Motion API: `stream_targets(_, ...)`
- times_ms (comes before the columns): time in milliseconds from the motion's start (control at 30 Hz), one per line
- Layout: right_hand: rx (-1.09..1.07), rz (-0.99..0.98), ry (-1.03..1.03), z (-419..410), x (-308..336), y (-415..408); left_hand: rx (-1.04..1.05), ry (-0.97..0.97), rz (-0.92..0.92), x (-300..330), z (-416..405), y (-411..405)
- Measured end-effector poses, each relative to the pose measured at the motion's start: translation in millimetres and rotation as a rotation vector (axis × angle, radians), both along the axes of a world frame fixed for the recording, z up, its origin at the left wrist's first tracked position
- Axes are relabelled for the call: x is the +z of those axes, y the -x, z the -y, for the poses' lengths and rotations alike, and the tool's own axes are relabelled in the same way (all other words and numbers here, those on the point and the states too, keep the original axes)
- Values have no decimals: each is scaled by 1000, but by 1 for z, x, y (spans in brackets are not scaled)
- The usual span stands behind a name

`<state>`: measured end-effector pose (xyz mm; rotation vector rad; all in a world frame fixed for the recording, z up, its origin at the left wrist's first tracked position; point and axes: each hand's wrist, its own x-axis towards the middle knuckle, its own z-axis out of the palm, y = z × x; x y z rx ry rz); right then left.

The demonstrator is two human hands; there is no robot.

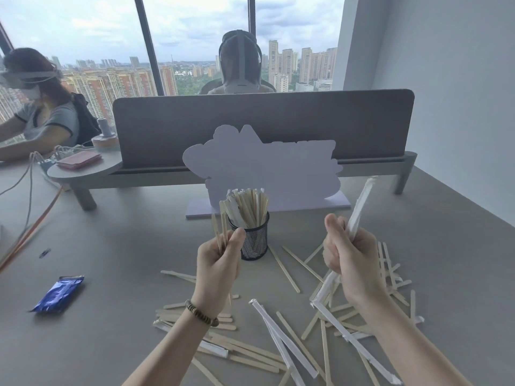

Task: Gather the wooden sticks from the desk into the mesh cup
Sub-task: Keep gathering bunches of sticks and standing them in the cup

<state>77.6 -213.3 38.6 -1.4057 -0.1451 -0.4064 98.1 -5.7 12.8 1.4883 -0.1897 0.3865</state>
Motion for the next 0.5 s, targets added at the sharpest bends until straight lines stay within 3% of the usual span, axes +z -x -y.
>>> stream_targets(267,78,-117,49,-1,-32,-5,62,-157,-82,-25,2,3)
stream_targets(500,-1,-189,225,-9,-47,-6,59,-186,-181,-36,-7,-1)
